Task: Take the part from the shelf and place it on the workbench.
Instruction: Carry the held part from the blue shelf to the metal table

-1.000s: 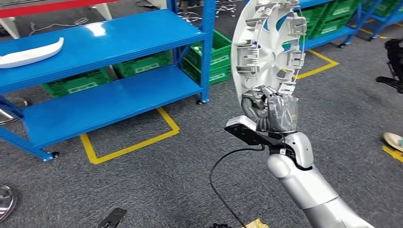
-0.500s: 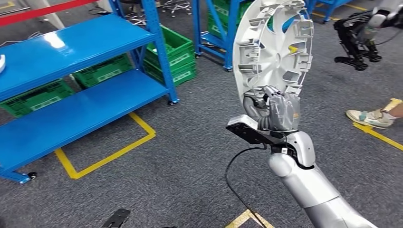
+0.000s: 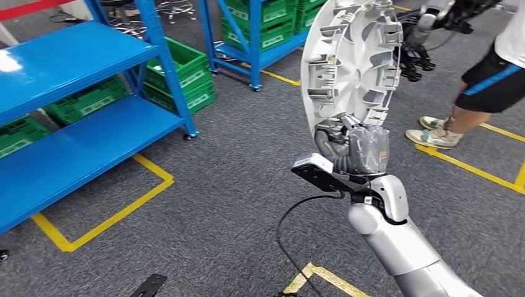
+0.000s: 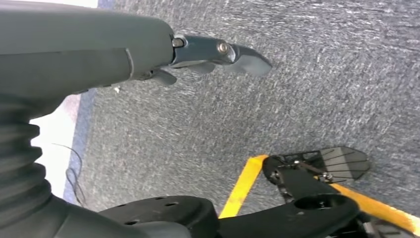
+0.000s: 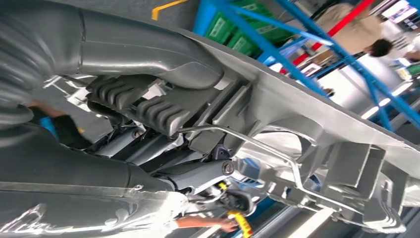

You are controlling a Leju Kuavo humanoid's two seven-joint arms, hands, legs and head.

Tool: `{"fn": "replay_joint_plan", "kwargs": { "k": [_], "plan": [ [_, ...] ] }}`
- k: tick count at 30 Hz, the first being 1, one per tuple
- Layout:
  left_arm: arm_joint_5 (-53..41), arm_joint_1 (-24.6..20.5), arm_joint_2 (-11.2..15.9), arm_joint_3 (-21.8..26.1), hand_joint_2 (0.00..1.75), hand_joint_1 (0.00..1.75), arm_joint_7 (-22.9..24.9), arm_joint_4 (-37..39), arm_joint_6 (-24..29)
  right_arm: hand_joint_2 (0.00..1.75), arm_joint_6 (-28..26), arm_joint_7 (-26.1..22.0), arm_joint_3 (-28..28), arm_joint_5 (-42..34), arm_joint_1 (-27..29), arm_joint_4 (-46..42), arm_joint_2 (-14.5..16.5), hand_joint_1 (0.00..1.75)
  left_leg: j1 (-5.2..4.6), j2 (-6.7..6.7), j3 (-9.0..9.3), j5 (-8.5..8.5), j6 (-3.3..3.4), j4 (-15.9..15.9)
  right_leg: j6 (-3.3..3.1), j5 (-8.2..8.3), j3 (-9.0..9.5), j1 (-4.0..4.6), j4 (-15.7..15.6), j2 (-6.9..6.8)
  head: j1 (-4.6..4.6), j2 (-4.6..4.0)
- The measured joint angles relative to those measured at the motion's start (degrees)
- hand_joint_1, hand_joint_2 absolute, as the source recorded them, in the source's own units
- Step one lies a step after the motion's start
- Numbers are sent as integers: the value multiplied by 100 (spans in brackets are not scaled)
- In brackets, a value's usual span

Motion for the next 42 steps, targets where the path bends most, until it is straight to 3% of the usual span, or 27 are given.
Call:
{"fn": "replay_joint_plan", "kwargs": {
  "k": [1,2,4,6,8,10,13,14,15,16,17,19,21,22,23,24,26,28,30,31,32,33,35,37,39,40,42],
  "plan": [
    [0,3,-2,1,175,0,1,0,0,175,0,4,3,4,0,1,4,175,1,64,9,-8,-5,0,-1,99,79,-4,-115,-21,-1,0],
    [0,3,-4,2,175,0,1,0,0,175,0,11,3,6,-1,2,7,175,1,123,25,-19,-18,0,-8,266,263,-4,-426,-71,2,0],
    [0,3,-4,2,175,0,1,0,-1,175,0,21,7,10,-14,2,18,175,-24,231,61,-52,-67,7,-44,507,685,31,-1174,-321,4,0],
    [0,5,2,2,175,0,1,0,-7,175,1,27,13,19,-32,4,40,175,-70,338,84,-71,-119,6,-121,547,853,72,-1502,-450,-16,0],
    [0,3,8,2,175,0,1,0,-13,175,3,34,16,28,-37,10,55,175,-85,454,101,-80,-169,-15,-206,563,830,78,-1516,-311,-36,0],
    [0,-9,10,2,175,0,1,0,-15,175,5,41,16,33,-41,16,67,175,-67,346,67,-202,-227,94,-275,594,821,56,-1545,-171,-45,0],
    [-5,-2,10,2,175,0,7,0,-18,175,9,48,17,41,-48,37,111,175,-53,-25,-347,-705,-256,1004,-356,624,819,28,-1567,31,-85,0],
    [-8,9,10,2,175,0,11,0,-19,175,11,48,19,43,-47,51,122,175,-53,-70,-514,-812,-255,1330,-367,627,817,28,-1567,110,-92,0],
    [-13,19,10,2,175,0,16,0,-20,175,12,50,20,44,-46,66,128,175,-53,-91,-618,-812,-250,1506,-369,629,816,29,-1566,194,-92,0],
    [-17,23,10,2,175,0,20,0,-19,175,13,52,21,45,-45,79,131,175,-52,-105,-637,-705,-243,1492,-367,633,816,29,-1565,277,-92,0],
    [-21,22,11,2,175,0,20,0,-19,175,13,55,21,45,-45,87,133,175,-49,-129,-563,-508,-232,1281,-359,639,817,27,-1564,360,-92,0],
    [-26,14,15,2,175,0,20,0,-17,175,13,58,21,45,-54,91,142,175,-33,-339,-277,-105,-200,596,-323,653,803,23,-1552,512,-93,0],
    [-29,8,17,2,175,0,20,0,-16,175,14,60,21,46,-72,92,154,175,-13,-554,-80,19,-181,126,-261,675,746,12,-1531,646,-93,0],
    [-33,7,20,2,175,0,20,0,-14,175,14,61,21,47,-78,93,157,175,-15,-581,-50,6,-166,45,-220,693,716,1,-1535,712,-99,0],
    [-38,4,19,0,175,0,21,0,-10,175,15,64,21,48,-78,95,158,175,-10,-519,-41,-1,-147,16,-181,716,691,-13,-1550,774,-100,0],
    [-42,-2,22,-2,175,0,21,-1,-7,175,15,67,21,47,-74,96,158,175,-8,-455,-37,15,-116,2,-146,720,666,-12,-1551,741,-101,0],
    [-44,-15,26,-7,175,0,21,-2,-3,175,17,71,27,46,-77,98,158,175,13,-316,-21,40,-55,-30,-88,573,531,10,-1315,449,-48,0],
    [-45,-10,31,-6,175,0,22,-2,-5,175,20,71,48,48,-84,108,159,175,10,-184,-13,37,-29,-33,-38,230,220,10,-648,108,8,1],
    [-44,9,38,-5,175,0,25,-2,-7,175,20,70,73,49,-82,118,159,175,9,-35,-6,28,-28,-32,-2,9,-65,-13,-28,5,10,1],
    [-44,12,40,-5,175,0,26,-2,-7,175,20,71,80,49,-81,121,159,175,10,34,1,20,-34,-32,7,46,-72,-24,7,-14,11,1],
    [-44,13,40,-6,175,0,26,-2,-7,175,20,72,84,49,-80,122,158,175,13,106,15,7,-47,-31,13,166,26,-32,-156,-41,9,1],
    [-44,12,39,-7,175,0,26,-2,-8,175,20,72,87,48,-81,122,158,175,15,169,37,-11,-68,-31,15,345,230,-33,-510,-119,11,1],
    [-44,7,40,-7,175,0,25,-2,-9,175,20,72,90,48,-91,121,161,175,-13,273,84,-55,-132,-23,-4,568,637,-6,-1222,-391,9,0],
    [-44,3,45,-6,175,0,25,-2,-9,175,20,73,91,48,-104,121,166,175,-63,365,110,-81,-186,-24,-88,580,765,17,-1472,-489,-5,0],
    [-43,3,49,-6,175,0,26,-2,-9,175,20,75,88,48,-110,121,168,175,-72,465,129,-106,-234,-35,-189,596,736,9,-1477,-322,-20,0],
    [-42,-3,50,-6,175,0,27,-2,-9,175,20,75,88,47,-111,121,168,175,-61,423,125,-160,-259,0,-219,604,728,4,-1482,-246,-28,0],
    [-42,-15,49,-7,175,0,27,-2,-10,175,21,76,87,47,-113,122,173,175,-46,191,-28,-421,-286,370,-285,621,726,-12,-1494,-105,-55,1]
  ]
}}
